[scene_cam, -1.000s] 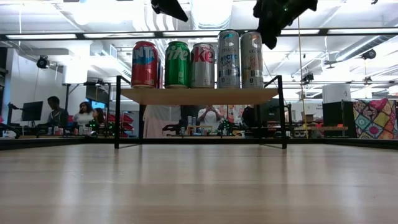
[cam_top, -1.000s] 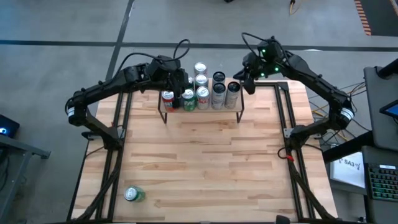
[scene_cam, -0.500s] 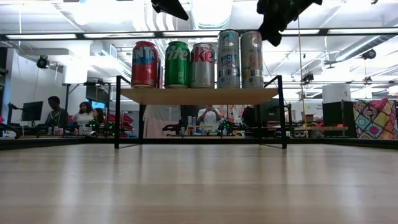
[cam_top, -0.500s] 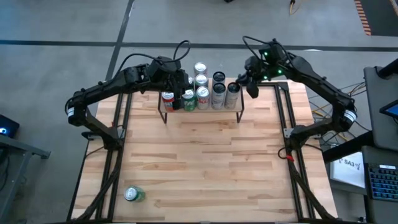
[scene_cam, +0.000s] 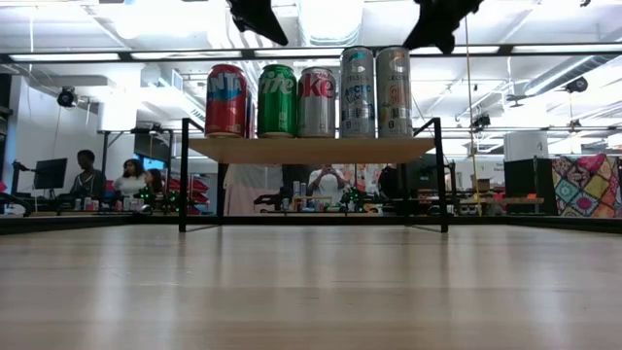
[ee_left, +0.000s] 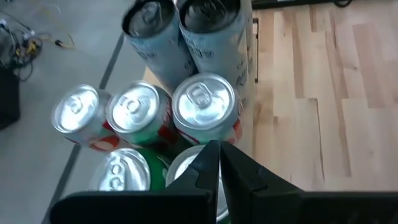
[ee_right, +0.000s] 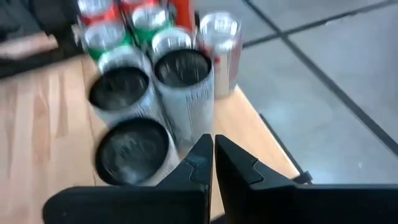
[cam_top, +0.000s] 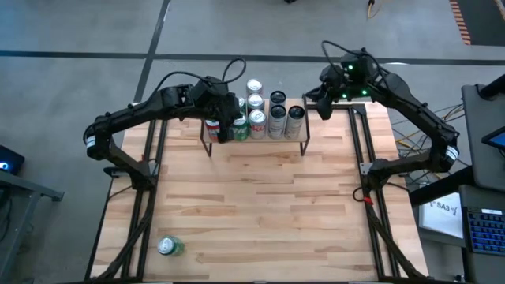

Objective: Place canned beverage on shelf
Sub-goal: Adjust the soda cans on the shelf

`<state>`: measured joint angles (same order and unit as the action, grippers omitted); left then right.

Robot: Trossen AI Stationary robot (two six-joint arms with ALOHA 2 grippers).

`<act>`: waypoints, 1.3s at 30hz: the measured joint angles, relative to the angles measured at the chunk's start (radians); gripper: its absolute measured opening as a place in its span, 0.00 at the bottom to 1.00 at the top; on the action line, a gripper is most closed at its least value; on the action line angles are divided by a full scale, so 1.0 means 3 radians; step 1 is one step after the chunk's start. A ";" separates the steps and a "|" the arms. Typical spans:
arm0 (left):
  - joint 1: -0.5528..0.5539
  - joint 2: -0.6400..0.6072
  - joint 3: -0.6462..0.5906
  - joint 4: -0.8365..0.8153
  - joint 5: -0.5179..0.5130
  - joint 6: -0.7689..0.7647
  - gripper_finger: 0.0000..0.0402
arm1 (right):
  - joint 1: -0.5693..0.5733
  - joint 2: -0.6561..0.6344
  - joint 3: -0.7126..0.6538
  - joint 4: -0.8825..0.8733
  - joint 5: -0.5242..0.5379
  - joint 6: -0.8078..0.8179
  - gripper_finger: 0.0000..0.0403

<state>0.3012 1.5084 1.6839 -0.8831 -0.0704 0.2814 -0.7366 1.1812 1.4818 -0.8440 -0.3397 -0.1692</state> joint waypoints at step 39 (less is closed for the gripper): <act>-0.0137 0.0111 -0.0061 -0.0434 -0.0359 -0.0221 0.00 | 0.0318 -0.0244 0.0011 0.0111 0.0008 0.0157 0.02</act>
<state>0.2600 1.5417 1.6657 -1.0134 -0.1780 0.2150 -0.6411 1.1080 1.4852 -0.8108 -0.3374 -0.1223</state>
